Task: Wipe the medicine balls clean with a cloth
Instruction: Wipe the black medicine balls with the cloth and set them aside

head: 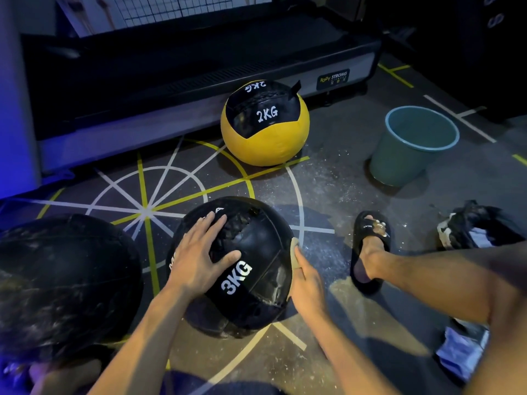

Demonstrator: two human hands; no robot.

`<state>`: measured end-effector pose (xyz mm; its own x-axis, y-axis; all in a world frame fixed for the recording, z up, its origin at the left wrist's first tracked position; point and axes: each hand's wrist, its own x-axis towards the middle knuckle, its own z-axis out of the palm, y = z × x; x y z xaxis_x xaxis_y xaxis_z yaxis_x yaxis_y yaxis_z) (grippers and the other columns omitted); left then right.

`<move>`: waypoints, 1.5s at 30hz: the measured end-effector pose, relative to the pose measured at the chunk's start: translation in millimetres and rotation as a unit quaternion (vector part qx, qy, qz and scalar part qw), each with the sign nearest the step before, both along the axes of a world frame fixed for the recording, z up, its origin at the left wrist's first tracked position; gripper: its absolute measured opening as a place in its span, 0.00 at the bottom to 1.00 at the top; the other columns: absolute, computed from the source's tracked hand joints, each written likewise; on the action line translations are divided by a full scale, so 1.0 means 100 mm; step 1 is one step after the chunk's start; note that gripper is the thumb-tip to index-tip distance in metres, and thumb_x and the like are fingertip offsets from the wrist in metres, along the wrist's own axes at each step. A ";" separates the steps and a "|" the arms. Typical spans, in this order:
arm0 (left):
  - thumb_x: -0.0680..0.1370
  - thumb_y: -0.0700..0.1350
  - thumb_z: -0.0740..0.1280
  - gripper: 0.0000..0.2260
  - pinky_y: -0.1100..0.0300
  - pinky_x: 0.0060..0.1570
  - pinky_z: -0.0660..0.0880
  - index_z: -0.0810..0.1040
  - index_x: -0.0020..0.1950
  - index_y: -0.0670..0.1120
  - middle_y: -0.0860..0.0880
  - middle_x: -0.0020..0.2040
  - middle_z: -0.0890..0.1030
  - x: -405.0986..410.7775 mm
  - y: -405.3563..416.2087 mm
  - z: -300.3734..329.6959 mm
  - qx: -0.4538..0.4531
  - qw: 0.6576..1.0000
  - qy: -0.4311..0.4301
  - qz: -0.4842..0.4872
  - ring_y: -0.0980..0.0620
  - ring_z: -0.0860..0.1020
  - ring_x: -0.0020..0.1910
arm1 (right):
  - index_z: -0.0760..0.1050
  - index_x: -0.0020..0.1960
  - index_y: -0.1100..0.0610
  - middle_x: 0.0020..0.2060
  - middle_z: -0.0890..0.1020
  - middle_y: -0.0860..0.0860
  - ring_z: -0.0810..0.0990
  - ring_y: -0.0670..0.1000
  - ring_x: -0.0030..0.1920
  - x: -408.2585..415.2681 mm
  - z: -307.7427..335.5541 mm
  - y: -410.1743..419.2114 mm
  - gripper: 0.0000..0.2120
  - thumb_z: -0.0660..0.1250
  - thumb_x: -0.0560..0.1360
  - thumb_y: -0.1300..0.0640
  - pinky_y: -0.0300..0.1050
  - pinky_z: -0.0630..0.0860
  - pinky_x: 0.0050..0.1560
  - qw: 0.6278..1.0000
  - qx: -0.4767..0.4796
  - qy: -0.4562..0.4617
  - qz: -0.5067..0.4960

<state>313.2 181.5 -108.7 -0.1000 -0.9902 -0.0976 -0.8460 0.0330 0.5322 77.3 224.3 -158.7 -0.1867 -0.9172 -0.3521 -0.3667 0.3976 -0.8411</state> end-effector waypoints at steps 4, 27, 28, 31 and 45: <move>0.73 0.73 0.61 0.41 0.46 0.79 0.51 0.57 0.83 0.59 0.56 0.84 0.54 -0.04 -0.03 -0.08 -0.011 0.999 0.007 0.032 0.52 0.50 0.83 | 0.46 0.75 0.22 0.80 0.56 0.37 0.76 0.39 0.61 0.37 0.10 0.16 0.41 0.55 0.83 0.66 0.36 0.75 0.56 0.989 -0.141 0.020 0.041; 0.77 0.67 0.67 0.37 0.44 0.80 0.51 0.59 0.82 0.59 0.56 0.83 0.56 -0.06 -0.22 -0.15 -0.014 0.998 0.034 0.047 0.52 0.51 0.83 | 0.51 0.83 0.48 0.82 0.55 0.46 0.54 0.50 0.81 0.45 -0.30 0.63 0.44 0.55 0.72 0.74 0.59 0.71 0.71 0.908 -0.312 0.222 0.169; 0.77 0.65 0.68 0.36 0.45 0.80 0.51 0.59 0.82 0.59 0.56 0.83 0.57 -0.07 -0.23 -0.14 -0.013 0.998 0.032 0.051 0.52 0.51 0.82 | 0.53 0.83 0.48 0.82 0.57 0.47 0.57 0.51 0.81 0.39 -0.25 0.57 0.45 0.59 0.72 0.76 0.56 0.71 0.72 0.910 -0.310 0.219 0.165; 0.77 0.66 0.68 0.36 0.45 0.80 0.51 0.59 0.82 0.60 0.57 0.83 0.57 -0.13 -0.25 -0.12 -0.008 0.998 0.027 0.059 0.52 0.51 0.82 | 0.52 0.82 0.45 0.82 0.55 0.45 0.53 0.45 0.81 0.18 -0.14 0.23 0.41 0.57 0.78 0.75 0.30 0.60 0.74 0.949 -0.247 0.154 0.124; 0.77 0.69 0.62 0.36 0.43 0.78 0.52 0.58 0.82 0.60 0.57 0.83 0.55 -0.23 -0.25 -0.02 0.008 0.996 0.003 0.085 0.51 0.51 0.82 | 0.49 0.83 0.43 0.83 0.52 0.46 0.54 0.53 0.82 0.50 -0.44 0.49 0.38 0.52 0.79 0.70 0.49 0.58 0.80 0.966 -0.241 0.068 0.056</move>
